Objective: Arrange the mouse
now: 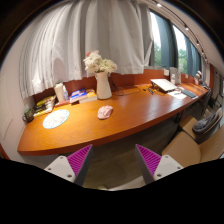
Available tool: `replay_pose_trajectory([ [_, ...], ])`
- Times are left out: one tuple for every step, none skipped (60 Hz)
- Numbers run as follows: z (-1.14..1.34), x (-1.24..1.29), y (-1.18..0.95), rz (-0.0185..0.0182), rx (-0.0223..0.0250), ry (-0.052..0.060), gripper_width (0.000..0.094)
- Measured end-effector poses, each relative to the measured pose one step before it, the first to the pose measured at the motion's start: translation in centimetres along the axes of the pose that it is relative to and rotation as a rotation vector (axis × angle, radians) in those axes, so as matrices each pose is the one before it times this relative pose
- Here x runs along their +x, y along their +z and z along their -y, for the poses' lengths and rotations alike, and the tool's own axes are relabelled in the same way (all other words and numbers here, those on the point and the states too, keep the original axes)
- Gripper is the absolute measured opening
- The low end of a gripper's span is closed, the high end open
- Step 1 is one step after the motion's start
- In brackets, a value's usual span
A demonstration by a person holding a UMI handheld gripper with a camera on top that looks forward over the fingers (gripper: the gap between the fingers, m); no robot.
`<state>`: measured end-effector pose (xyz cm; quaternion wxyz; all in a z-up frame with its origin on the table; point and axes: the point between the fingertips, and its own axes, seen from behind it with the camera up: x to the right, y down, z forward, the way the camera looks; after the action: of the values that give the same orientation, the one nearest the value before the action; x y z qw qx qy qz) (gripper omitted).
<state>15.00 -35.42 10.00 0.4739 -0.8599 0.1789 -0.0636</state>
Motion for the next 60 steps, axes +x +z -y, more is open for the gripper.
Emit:
replay_pose_trajectory([
  [-0.241,-0.061,0.905,0.00629,-0.00720,-0.0069,0.0849],
  [-0.143,-0.074,0.845,0.00748,-0.00537,-0.0071,0.0849],
  [-0.083,-0.131,0.836,0.00712,-0.00488,-0.0074,0.0849],
  [-0.083,-0.187,0.848,0.00631,-0.00539,-0.0074,0.0848],
  [-0.067,-0.221,0.831,0.00684,-0.00586,-0.0068,0.0849],
  [-0.077,-0.184,0.814,0.00757,-0.00590,-0.0064,0.0849],
  [0.011,-0.256,0.696,0.00789,-0.00381,-0.0064,0.0850],
  [0.119,-0.261,0.800,0.00917,-0.00205,-0.0064,0.0848],
  [0.192,-0.295,0.790,0.01072,-0.00072,-0.0078,0.0849],
  [0.200,-0.219,0.818,0.01044,-0.00046,-0.0084,0.0852],
  [0.175,-0.112,0.842,0.00810,-0.00197,-0.0080,0.0853],
  [0.190,-0.071,0.814,0.00502,-0.00398,-0.0065,0.0854],
  [0.280,-0.037,0.846,0.00445,-0.00276,-0.0054,0.0854],
  [0.322,-0.150,0.576,0.00379,-0.00311,-0.0045,0.0853],
  [0.386,-0.113,0.827,0.00696,0.00014,-0.0046,0.0854],
  [0.379,-0.095,0.860,0.00700,0.00046,-0.0039,0.0851],
  [0.335,-0.068,0.892,0.00566,-0.00010,-0.0036,0.0850],
  [0.274,-0.043,0.883,0.00363,-0.00348,-0.0028,0.0852],
  [0.240,0.036,0.837,0.00244,-0.00656,-0.0026,0.0853],
  [0.255,0.037,0.818,0.00150,-0.00801,-0.0023,0.0851],
  [0.307,0.034,0.764,0.00105,-0.00729,-0.0022,0.0854],
  [0.361,0.031,0.738,0.00078,-0.00544,-0.0028,0.0853],
  [0.402,0.065,0.729,-0.00005,-0.00315,-0.0040,0.0854],
  [0.399,0.097,0.696,-0.00072,-0.00149,-0.0046,0.0854],
  [0.444,0.063,0.692,-0.00153,-0.00021,-0.0044,0.0855],
  [0.412,0.051,0.673,-0.00119,-0.00035,-0.0047,0.0854],
  [0.380,0.038,0.683,-0.00004,-0.00053,-0.0045,0.0855],
  [0.345,0.030,0.660,0.00128,-0.00166,-0.0038,0.0854],
  [0.361,0.001,0.657,0.00149,-0.00143,-0.0027,0.0854],
  [0.369,-0.004,0.607,0.00139,-0.00166,-0.0022,0.0853],
  [0.335,0.002,0.596,0.00185,-0.00216,-0.0018,0.0852],
  [0.335,-0.021,0.594,0.00229,-0.00284,-0.0015,0.0852],
  [0.296,-0.031,0.574,0.00246,-0.00327,-0.0021,0.0853],
  [0.295,-0.054,0.558,0.00331,-0.00343,-0.0032,0.0855],
  [0.273,-0.034,0.567,0.00394,-0.00245,-0.0034,0.0854],
  [0.283,-0.015,0.552,0.00381,-0.00185,-0.0029,0.0856],
  [0.288,-0.030,0.526,0.00276,-0.00168,-0.0033,0.0857],
  [0.223,-0.010,0.516,0.00197,-0.00207,-0.0044,0.0856],
  [0.200,-0.011,0.524,0.00209,-0.00328,-0.0052,0.0856],
  [0.194,-0.004,0.466,0.00195,-0.00355,-0.0051,0.0856],
  [0.188,0.009,0.444,0.00177,-0.00324,-0.0045,0.0858],
  [0.214,-0.048,0.445,0.00290,-0.00243,-0.0039,0.0857],
  [0.183,-0.066,0.406,0.00377,-0.00271,-0.0027,0.0857],
  [0.150,0.125,0.351,-0.00216,-0.00504,-0.0009,0.0866],
  [0.179,0.158,0.331,-0.00559,-0.00371,-0.0017,0.0871],
  [0.193,-0.004,0.390,0.00076,-0.00338,-0.0017,0.0870],
  [0.233,-0.035,0.259,0.00192,-0.00150,-0.0014,0.0868],
  [0.268,-0.120,0.220,0.00373,0.00019,-0.0026,0.0864],
  [0.227,-0.134,0.246,0.00595,0.00109,-0.0032,0.0861],
  [0.214,-0.122,0.230,0.00615,-0.00001,-0.0021,0.0859],
  [0.163,-0.084,0.265,0.00592,-0.00023,-0.0016,0.0860],
  [0.162,-0.075,0.252,0.00461,-0.00062,-0.0017,0.0860],
  [0.139,-0.044,0.268,0.00381,-0.00077,-0.0033,0.0860],
  [0.184,0.226,0.242,0.00430,-0.00215,-0.0062,0.0857],
  [0.049,-0.290,0.244,0.00040,-0.00130,-0.0050,0.0854],
  [0.083,-0.135,0.223,0.00289,-0.00278,-0.0075,0.0851],
  [0.089,-0.091,0.184,0.00422,-0.00353,-0.0077,0.0843],
  [0.095,-0.081,0.201,0.00466,-0.00244,-0.0072,0.0828],
  [0.094,-0.059,0.193,0.00555,-0.00190,-0.0075,0.0810],
  [0.103,-0.046,0.208,0.00510,-0.00103,-0.0073,0.0781],
])
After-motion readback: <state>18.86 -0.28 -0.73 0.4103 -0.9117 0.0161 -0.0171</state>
